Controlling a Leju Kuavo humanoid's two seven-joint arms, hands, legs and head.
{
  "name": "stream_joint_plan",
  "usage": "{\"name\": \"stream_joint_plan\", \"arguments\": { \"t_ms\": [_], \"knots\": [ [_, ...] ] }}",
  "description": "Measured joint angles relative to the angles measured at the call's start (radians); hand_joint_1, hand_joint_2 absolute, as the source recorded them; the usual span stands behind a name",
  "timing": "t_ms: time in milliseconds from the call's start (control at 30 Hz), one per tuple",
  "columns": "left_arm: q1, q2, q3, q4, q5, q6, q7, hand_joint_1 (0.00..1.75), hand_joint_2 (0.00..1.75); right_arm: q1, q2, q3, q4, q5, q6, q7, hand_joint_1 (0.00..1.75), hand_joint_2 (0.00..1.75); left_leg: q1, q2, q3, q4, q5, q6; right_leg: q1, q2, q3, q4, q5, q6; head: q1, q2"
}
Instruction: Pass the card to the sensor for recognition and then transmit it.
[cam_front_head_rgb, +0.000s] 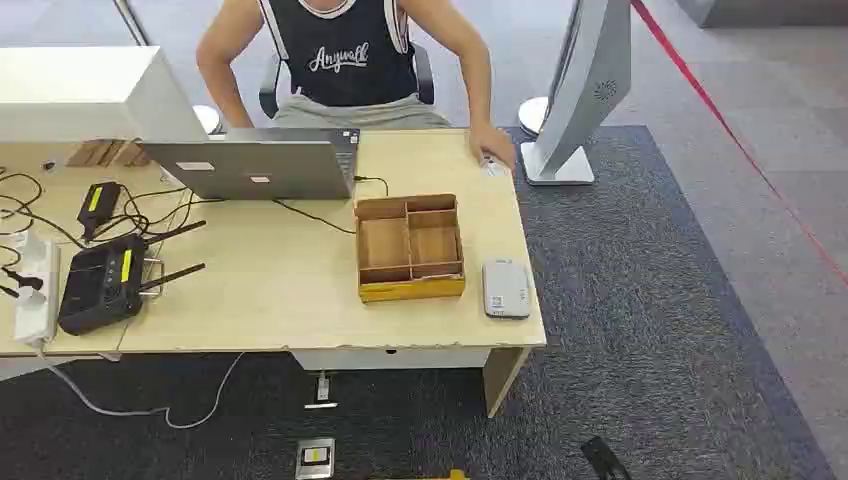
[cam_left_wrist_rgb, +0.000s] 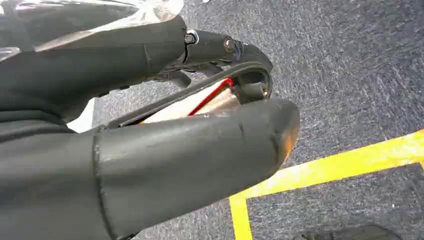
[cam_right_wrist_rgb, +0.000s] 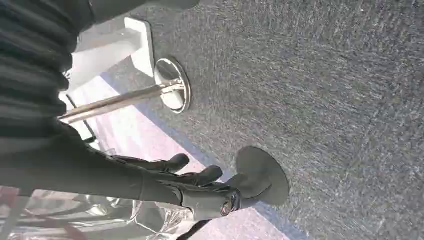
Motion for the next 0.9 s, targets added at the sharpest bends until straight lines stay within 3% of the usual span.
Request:
{"name": "stream_joint_plan", "arguments": {
  "t_ms": [433,633,900],
  "knots": [
    [-0.003,0.000,-0.034,-0.001,0.018,-0.005,0.009,0.00,0.00,-0.005,-0.009,0.002,-0.006,-0.006,-0.040,0.009,0.00,1.75,0.000,0.000,0.000,0.000,0.000,0.000,0.000,0.000,0.000,0.000,0.000,0.000,0.000,0.000],
    [-0.005,-0.001,-0.050,-0.001,0.035,-0.008,0.007,0.00,0.00,-0.035,-0.048,0.002,-0.017,-0.039,-0.075,0.036,0.00,1.75,-0.001,0.000,0.000,0.000,0.000,0.000,-0.001,0.000,0.000,0.000,0.000,0.000,0.000,0.000],
    [-0.010,-0.005,-0.074,-0.001,0.032,-0.018,0.005,0.00,0.00,-0.165,-0.147,-0.011,-0.052,-0.147,-0.196,-0.071,0.00,1.75,-0.003,0.001,0.000,0.000,0.001,0.002,-0.003,0.000,-0.001,0.000,0.002,0.003,0.000,0.000]
  ]
}}
